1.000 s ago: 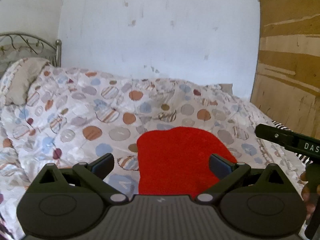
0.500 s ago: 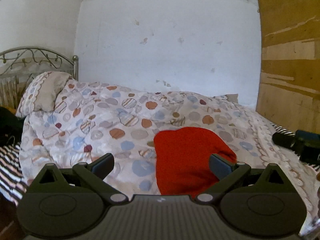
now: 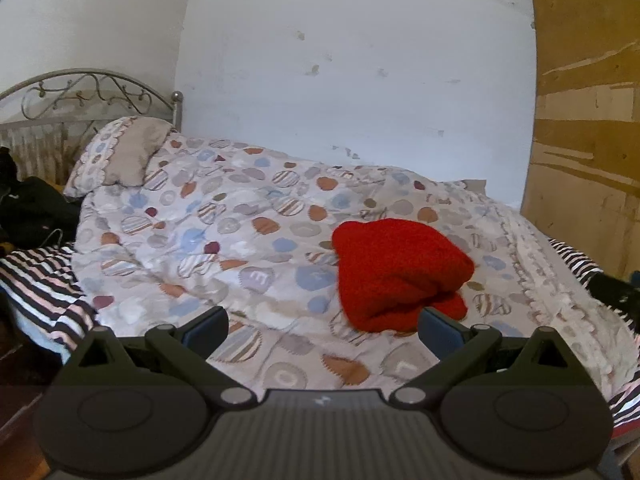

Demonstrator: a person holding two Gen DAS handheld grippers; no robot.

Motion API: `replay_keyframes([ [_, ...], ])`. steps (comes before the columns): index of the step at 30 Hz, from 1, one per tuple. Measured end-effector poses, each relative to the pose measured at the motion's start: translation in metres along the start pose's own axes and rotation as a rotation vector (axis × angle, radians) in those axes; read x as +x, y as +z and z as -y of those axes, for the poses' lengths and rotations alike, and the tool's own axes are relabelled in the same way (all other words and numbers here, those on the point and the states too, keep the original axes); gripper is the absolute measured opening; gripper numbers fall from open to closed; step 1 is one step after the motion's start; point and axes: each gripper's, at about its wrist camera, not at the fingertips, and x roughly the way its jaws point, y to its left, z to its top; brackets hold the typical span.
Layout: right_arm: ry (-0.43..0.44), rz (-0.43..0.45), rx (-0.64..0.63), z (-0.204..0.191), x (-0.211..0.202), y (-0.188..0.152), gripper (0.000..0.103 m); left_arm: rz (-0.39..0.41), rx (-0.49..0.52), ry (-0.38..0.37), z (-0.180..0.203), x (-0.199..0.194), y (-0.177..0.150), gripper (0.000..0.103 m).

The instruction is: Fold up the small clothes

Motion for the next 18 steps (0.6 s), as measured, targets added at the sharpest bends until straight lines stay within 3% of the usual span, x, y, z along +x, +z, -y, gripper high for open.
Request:
replay_keyframes([
  [6, -0.052, -0.003, -0.027, -0.010, -0.020, -0.020, 0.103, -0.033, 0.007, -0.024, 0.000, 0.001, -0.020, 0.103],
  [18, -0.038, -0.028, -0.045, -0.015, -0.022, -0.033, 0.103, -0.066, -0.016, -0.016, -0.003, 0.004, -0.031, 0.103],
])
